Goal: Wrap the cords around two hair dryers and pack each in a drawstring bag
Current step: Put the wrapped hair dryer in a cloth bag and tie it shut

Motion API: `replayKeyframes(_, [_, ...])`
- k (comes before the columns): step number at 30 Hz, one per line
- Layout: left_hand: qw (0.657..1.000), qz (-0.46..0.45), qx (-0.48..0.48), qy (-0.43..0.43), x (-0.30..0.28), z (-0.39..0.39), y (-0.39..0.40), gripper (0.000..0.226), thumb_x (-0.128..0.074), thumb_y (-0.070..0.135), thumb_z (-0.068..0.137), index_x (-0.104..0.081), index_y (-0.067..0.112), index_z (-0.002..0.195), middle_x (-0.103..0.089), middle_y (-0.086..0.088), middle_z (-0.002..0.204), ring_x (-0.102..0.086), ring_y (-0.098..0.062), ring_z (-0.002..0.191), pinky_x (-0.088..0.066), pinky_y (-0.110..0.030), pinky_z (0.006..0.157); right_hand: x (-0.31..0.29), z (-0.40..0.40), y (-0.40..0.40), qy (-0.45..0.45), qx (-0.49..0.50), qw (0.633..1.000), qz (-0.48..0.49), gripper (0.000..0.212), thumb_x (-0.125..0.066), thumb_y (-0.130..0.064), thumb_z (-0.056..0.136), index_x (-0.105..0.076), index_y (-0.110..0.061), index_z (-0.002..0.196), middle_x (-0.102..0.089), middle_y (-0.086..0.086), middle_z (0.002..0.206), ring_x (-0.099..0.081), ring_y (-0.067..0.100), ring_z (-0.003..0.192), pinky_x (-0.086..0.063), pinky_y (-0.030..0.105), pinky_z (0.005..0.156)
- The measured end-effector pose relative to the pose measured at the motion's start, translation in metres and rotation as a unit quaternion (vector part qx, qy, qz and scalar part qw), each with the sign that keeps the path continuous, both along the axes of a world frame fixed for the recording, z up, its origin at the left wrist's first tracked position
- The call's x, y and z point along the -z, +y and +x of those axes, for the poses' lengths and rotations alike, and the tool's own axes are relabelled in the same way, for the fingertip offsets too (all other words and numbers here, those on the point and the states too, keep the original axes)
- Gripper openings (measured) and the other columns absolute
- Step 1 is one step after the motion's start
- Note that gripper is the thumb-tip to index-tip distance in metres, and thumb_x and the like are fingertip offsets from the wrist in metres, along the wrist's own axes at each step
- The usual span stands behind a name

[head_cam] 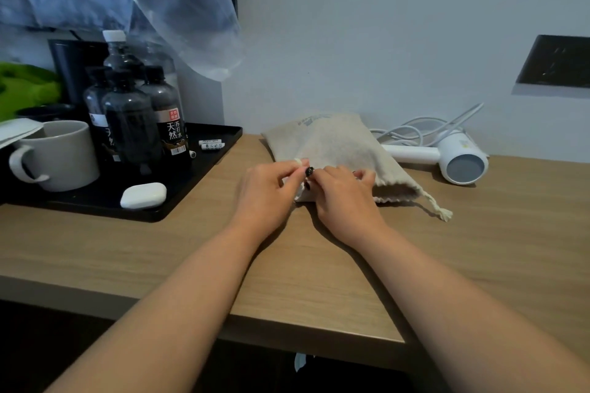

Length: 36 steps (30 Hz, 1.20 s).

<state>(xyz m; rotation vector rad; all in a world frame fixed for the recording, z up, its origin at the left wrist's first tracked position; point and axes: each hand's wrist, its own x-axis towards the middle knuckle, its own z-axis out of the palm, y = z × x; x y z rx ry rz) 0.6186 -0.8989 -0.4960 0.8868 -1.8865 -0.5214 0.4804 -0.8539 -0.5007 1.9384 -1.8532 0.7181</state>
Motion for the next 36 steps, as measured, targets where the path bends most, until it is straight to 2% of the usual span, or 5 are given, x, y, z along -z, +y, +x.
replayKeyframes(6, [0.885,-0.32,-0.14,-0.308,0.004,-0.01,0.004,0.035,-0.083,0.017,0.061,-0.071,0.018,0.094,-0.064,0.004,0.067,-0.048,-0.019,0.084,-0.023,-0.034,0.07,-0.002,-0.012,0.003,0.043,0.034,0.998,0.006,0.029,-0.052,-0.015,0.087,-0.063,-0.022,0.112,-0.064,-0.003,0.102,-0.053,0.022,0.104,-0.016,0.038,0.083])
replayKeyframes(11, [0.858,-0.269,-0.171,-0.403,0.003,-0.012,0.007,0.014,-0.068,0.019,0.076,-0.057,0.024,0.082,-0.06,0.01,0.069,-0.041,-0.016,0.09,-0.016,-0.034,0.071,0.003,-0.024,0.002,0.049,0.024,0.998,-0.025,0.017,-0.06,-0.014,0.085,-0.071,-0.021,0.094,-0.066,-0.002,0.084,-0.059,0.025,0.089,-0.018,0.039,0.079])
replayKeyframes(16, [0.881,-0.217,-0.109,-0.407,0.002,-0.013,0.003,0.004,-0.049,0.022,0.092,-0.048,0.023,0.088,-0.046,0.007,0.084,-0.041,-0.021,0.097,-0.018,-0.035,0.075,0.004,-0.031,0.0,0.057,-0.004,0.998,-0.038,0.016,-0.057,-0.019,0.089,-0.072,-0.023,0.091,-0.064,-0.004,0.081,-0.058,0.024,0.084,-0.018,0.038,0.076])
replayKeyframes(23, [0.918,-0.138,-0.07,-0.366,-0.003,0.011,0.003,0.032,-0.034,0.031,0.094,-0.049,0.018,0.069,-0.05,0.002,0.066,-0.049,-0.019,0.066,-0.046,-0.038,0.065,0.006,-0.043,0.002,0.038,-0.056,0.997,-0.046,0.018,-0.055,-0.022,0.089,-0.073,-0.022,0.089,-0.066,-0.004,0.078,-0.059,0.024,0.08,-0.024,0.042,0.081])
replayKeyframes(36, [0.921,-0.028,-0.156,-0.355,-0.006,0.037,0.015,0.041,-0.038,0.03,0.093,-0.048,0.015,0.055,-0.045,-0.001,0.054,-0.041,-0.017,0.052,-0.025,-0.029,0.047,0.007,-0.046,0.002,0.04,-0.071,0.996,-0.026,0.015,-0.057,-0.019,0.092,-0.073,-0.019,0.092,-0.07,-0.002,0.086,-0.059,0.026,0.086,-0.023,0.038,0.085])
